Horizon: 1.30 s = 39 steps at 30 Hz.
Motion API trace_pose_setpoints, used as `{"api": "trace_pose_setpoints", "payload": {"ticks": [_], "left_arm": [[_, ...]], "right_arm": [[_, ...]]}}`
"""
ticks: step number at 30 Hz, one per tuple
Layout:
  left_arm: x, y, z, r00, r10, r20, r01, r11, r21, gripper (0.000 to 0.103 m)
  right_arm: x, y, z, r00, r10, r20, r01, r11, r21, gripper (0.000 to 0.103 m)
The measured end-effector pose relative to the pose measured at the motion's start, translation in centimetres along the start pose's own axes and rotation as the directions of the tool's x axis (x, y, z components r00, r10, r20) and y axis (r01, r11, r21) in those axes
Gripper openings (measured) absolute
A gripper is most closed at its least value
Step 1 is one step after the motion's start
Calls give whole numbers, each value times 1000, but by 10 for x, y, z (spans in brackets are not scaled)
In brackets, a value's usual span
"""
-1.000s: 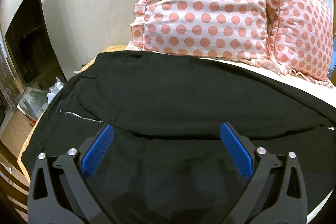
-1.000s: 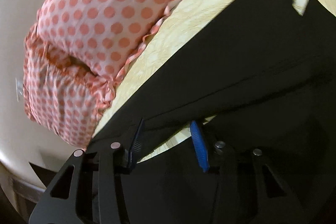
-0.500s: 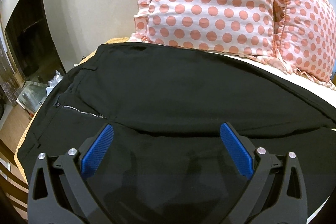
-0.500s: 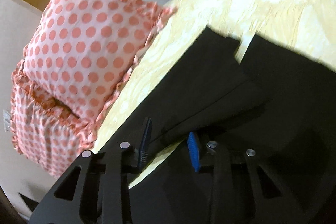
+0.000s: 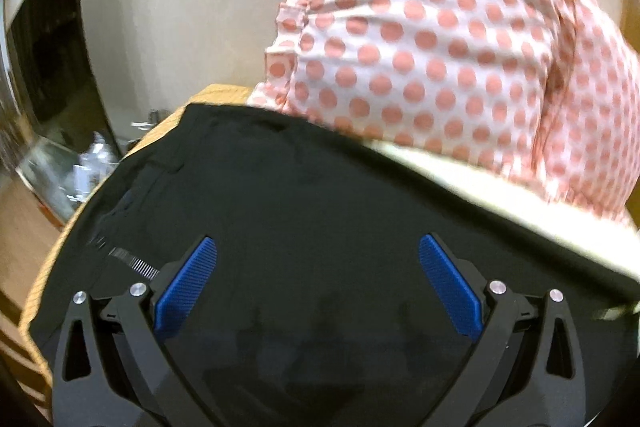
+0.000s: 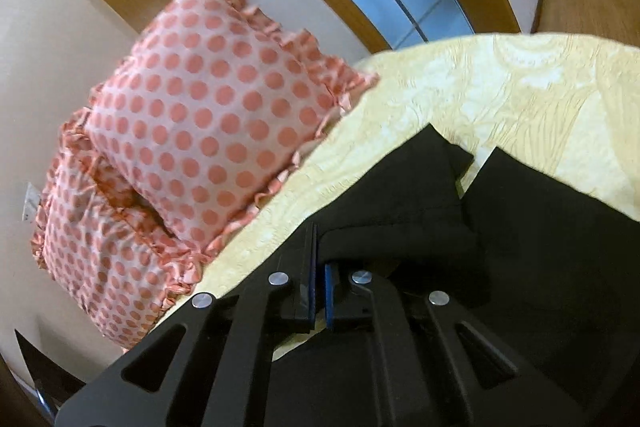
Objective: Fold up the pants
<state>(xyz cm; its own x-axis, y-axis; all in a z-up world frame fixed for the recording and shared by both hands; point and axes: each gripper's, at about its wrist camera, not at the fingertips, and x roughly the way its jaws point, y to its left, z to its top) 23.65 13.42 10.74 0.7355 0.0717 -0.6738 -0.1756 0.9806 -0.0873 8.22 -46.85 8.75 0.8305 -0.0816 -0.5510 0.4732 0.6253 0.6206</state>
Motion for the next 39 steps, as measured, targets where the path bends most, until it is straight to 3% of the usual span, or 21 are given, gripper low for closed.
{"api": "trace_pose_setpoints", "payload": {"ticks": [2, 4, 8, 10, 14, 17, 19, 20, 21, 22, 25, 29, 34, 39], "left_arm": [[16, 5, 21, 999, -36, 21, 37, 998, -46, 101], [41, 9, 44, 1000, -11, 3, 11, 996, -90, 101], [104, 14, 83, 992, 30, -124, -49, 987, -153, 98], [129, 17, 99, 985, 43, -166, -73, 981, -180, 89], [175, 22, 115, 961, 63, -270, -124, 968, -216, 84], [201, 34, 112, 937, 34, -347, -139, 949, -282, 68], [210, 46, 105, 930, -12, -369, -131, 923, -361, 35], [208, 50, 104, 936, -6, -351, -135, 918, -374, 25], [202, 55, 102, 943, -22, -333, -115, 915, -386, 15], [198, 58, 100, 943, -33, -331, -104, 916, -387, 11], [160, 64, 92, 961, -42, -273, -66, 925, -375, 9], [80, 68, 74, 984, -57, -168, 0, 947, -322, 9], [-47, 85, 18, 996, -78, -33, 66, 958, -278, 9], [-113, 110, -56, 999, -27, 19, 31, 963, -267, 9]], "right_arm": [[-5, 2, 0, 1000, 9, 12, -9, 1000, -4, 3], [-10, 1, 1, 1000, 18, 18, -18, 1000, 2, 3], [-15, -2, 1, 1000, 20, 20, -20, 1000, 8, 3], [-15, -5, 0, 1000, 15, 10, -15, 1000, 7, 3], [-11, -10, -2, 1000, 0, -9, 0, 1000, 4, 3], [-7, -12, -3, 1000, -7, -17, 7, 1000, 0, 3], [-4, -12, -4, 1000, -10, -18, 10, 1000, -6, 3], [-3, -11, -4, 1000, -9, -18, 9, 1000, -10, 3], [-3, -11, -3, 1000, -7, -15, 7, 1000, -15, 3], [-3, -11, -3, 1000, -4, -13, 4, 1000, -18, 3], [-5, -10, 0, 1000, 4, 0, -5, 1000, -24, 3], [-15, -11, 7, 1000, 7, 27, -6, 999, -38, 3], [-36, -11, 16, 998, 6, 61, -2, 998, -59, 3], [-57, -21, 18, 997, -5, 76, 9, 999, -51, 3]]}}
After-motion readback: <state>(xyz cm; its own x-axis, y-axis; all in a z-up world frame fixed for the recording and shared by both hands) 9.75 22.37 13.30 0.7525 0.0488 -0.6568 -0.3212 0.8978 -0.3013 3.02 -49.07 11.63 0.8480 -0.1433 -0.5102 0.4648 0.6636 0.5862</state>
